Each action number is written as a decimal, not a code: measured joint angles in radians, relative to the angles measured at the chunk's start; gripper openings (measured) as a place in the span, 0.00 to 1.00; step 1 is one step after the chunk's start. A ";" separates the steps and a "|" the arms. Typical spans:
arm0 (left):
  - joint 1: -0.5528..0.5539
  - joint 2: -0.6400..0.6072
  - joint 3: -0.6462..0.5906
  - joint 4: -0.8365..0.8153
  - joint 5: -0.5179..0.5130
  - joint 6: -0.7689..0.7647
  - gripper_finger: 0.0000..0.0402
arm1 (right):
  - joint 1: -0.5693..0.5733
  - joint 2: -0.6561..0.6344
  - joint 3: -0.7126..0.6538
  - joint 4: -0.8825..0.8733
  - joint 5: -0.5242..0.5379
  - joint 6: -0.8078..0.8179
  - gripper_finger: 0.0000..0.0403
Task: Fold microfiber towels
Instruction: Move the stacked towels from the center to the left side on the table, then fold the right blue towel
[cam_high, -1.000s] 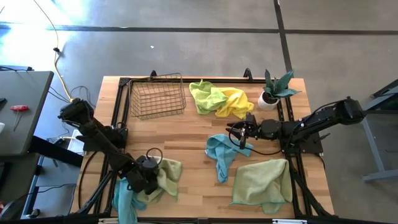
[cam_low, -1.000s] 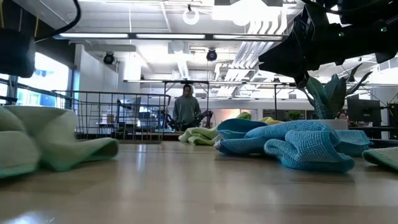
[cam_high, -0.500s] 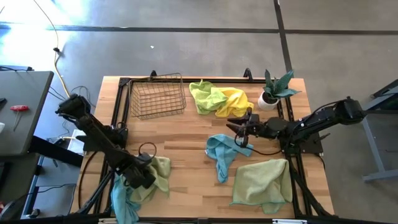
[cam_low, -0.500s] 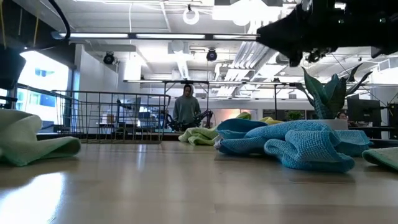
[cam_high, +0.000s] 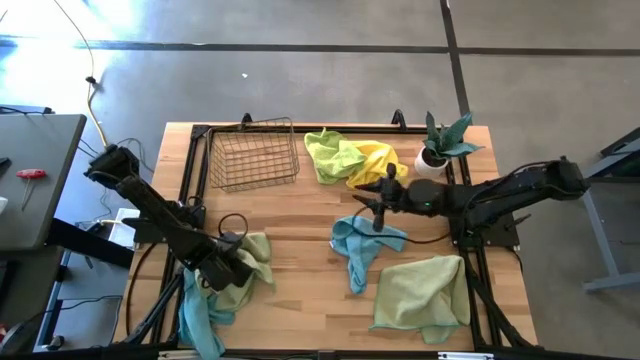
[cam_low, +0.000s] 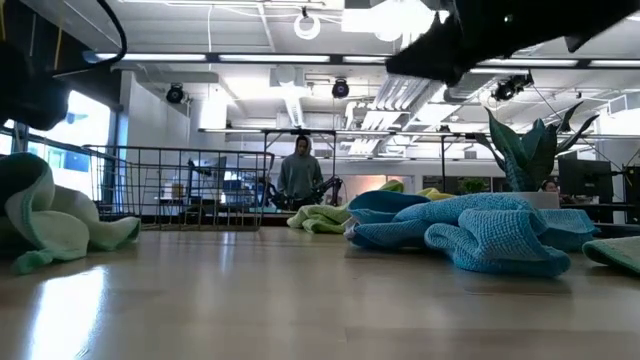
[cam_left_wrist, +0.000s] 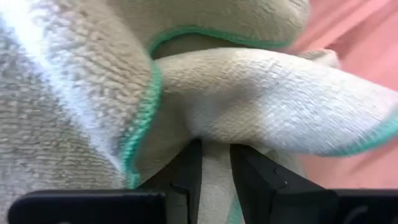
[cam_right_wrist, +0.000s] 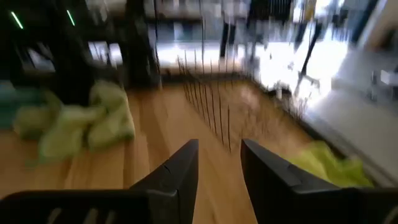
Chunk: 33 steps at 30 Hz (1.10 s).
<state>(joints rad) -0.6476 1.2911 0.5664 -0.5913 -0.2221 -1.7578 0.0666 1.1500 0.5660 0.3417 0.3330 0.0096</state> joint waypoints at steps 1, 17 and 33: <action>0.000 -0.005 0.002 0.000 -0.003 0.005 0.19 | -0.003 0.000 0.025 -0.094 0.000 0.028 0.28; 0.045 -0.014 0.132 0.166 -0.267 0.344 0.19 | 0.125 0.000 0.069 -0.554 -0.067 0.385 0.28; 0.228 0.219 0.137 0.875 -0.607 1.255 0.26 | 0.310 0.000 0.069 -0.719 -0.064 0.697 0.28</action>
<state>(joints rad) -0.4191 1.5098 0.7036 0.2835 -0.8287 -0.5027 0.3761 1.1500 0.6350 -0.3771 0.2686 0.7065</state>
